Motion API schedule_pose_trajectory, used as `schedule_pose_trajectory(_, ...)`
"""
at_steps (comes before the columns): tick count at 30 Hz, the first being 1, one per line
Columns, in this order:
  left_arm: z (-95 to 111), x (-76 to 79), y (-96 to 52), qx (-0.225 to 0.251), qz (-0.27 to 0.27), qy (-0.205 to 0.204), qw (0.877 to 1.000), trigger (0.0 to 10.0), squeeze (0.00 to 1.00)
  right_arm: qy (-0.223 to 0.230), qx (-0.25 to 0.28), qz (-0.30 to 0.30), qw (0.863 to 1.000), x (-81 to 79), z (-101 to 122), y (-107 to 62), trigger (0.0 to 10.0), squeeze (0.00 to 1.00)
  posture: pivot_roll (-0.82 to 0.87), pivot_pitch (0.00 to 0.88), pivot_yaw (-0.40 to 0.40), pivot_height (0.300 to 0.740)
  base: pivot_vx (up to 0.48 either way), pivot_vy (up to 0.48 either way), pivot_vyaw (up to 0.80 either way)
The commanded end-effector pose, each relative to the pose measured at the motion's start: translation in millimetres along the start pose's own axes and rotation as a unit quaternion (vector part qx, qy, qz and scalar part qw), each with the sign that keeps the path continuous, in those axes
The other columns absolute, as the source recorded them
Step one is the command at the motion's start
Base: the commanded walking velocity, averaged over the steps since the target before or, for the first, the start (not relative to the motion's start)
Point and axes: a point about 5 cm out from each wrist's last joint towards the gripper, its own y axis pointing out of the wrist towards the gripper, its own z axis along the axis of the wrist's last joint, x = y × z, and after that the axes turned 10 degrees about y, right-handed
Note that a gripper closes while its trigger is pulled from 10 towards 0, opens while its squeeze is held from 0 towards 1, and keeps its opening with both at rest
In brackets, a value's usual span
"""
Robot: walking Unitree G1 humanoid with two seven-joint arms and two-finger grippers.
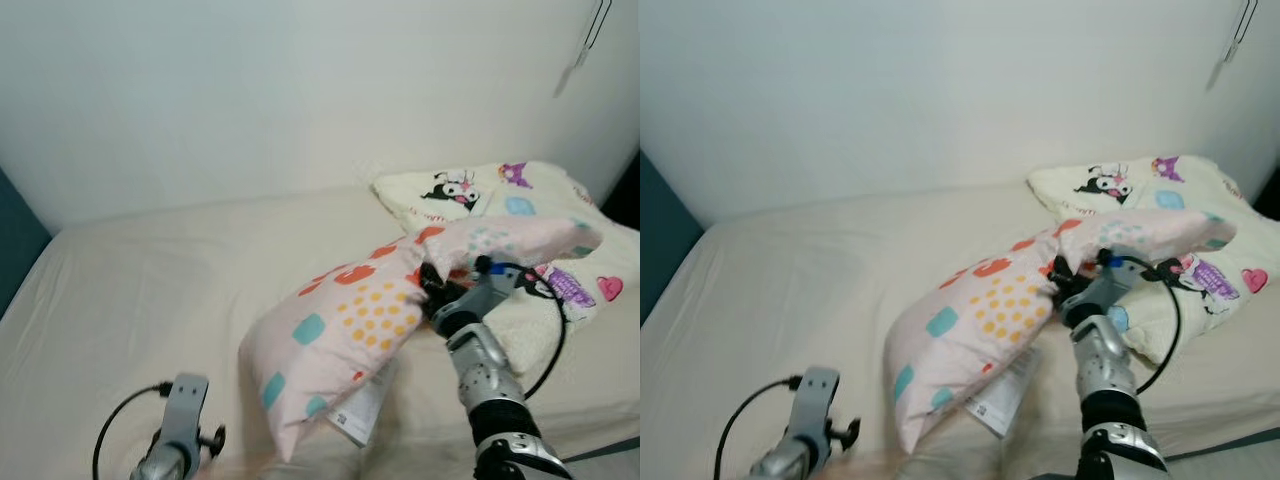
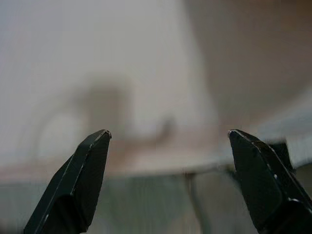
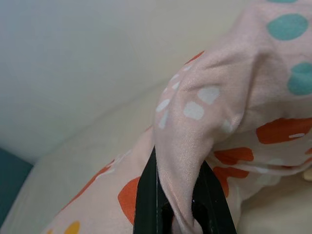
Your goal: Clean up the room
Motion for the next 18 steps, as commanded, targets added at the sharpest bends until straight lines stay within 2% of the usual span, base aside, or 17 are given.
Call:
schedule_pose_trajectory(1, -20, -7.0, -5.4, -0.042, 0.009, 0.014, 0.999, 10.0, 0.00, -0.003, -0.017, 0.013, 1.000, -5.0, -12, -0.9, 2.2, 0.00, 0.08, 0.000, -0.024, 0.722, 0.000, 0.000, 0.00)
schedule_pose_trajectory(3, -25, -7.6, -6.8, -0.051, 0.010, 0.016, 0.999, 10.0, 0.00, -0.005, -0.024, 0.014, 1.000, -4.7, -15, -1.9, 2.2, 0.00, 0.08, 0.000, -0.026, 0.722, 0.000, 0.000, 0.00)
schedule_pose_trajectory(4, -31, -8.4, -8.7, -0.062, 0.012, 0.015, 0.998, 10.0, 0.00, 0.000, -0.031, 0.022, 0.999, -5.4, -18, -3.0, 10.0, 0.00, 0.08, 0.000, -0.030, 0.722, 0.000, 0.000, 0.00)
schedule_pose_trajectory(7, -44, -8.0, -13.1, -0.084, 0.016, 0.008, 0.996, 10.0, 0.00, -0.019, -0.040, 0.026, 0.999, -4.3, -21, -4.9, 10.0, 0.00, 0.09, 0.000, -0.039, 0.722, 0.000, 0.000, 0.73)
schedule_pose_trajectory(14, -47, -3.2, -13.6, -0.083, 0.008, 0.003, 0.997, 10.0, 0.00, -0.022, -0.007, 0.014, 1.000, -2.5, -6, 0.7, 10.0, 0.00, 0.10, 0.000, -0.042, 0.722, 0.000, 0.000, 0.73)
schedule_pose_trajectory(16, -47, -1.9, -13.5, -0.083, 0.007, 0.003, 0.997, 10.0, 0.00, -0.027, 0.021, 0.003, 0.999, -1.7, 7, 4.4, 10.0, 0.00, 0.10, 0.000, -0.040, 0.722, 0.000, 0.000, 0.73)
schedule_pose_trajectory(18, -46, -1.8, -13.4, -0.082, 0.007, 0.002, 0.997, 10.0, 0.00, -0.052, 0.064, -0.012, 0.996, 1.0, 30, 7.9, 10.0, 0.00, 0.10, 0.000, -0.039, 0.722, 0.000, 0.000, 0.72)
